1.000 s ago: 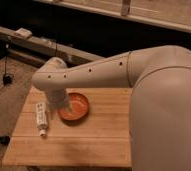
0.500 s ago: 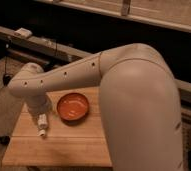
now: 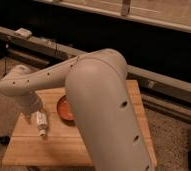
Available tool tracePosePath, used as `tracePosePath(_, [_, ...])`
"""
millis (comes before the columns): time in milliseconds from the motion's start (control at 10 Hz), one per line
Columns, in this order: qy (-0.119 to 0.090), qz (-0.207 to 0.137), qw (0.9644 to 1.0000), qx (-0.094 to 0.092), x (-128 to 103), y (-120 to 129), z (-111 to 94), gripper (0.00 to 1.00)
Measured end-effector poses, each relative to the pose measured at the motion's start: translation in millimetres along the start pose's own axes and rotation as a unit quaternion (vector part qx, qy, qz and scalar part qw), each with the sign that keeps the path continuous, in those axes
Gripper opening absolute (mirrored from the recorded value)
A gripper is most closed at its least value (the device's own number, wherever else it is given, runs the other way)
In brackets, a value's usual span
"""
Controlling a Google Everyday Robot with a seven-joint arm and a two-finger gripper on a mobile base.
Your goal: Place the bottle in the ceramic bowl
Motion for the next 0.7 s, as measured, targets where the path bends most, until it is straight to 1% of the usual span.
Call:
tracePosePath(200, [0.013,-0.01,0.9999,-0.005,-13.1,15.1,17.1,0.65])
tracePosePath(500, [0.024,-0.009,0.9996,-0.008,-24.4,18.5,37.1,0.65])
tracePosePath(700, [0.024,0.0,0.9996,-0.011,-31.5,11.9,45.5,0.65])
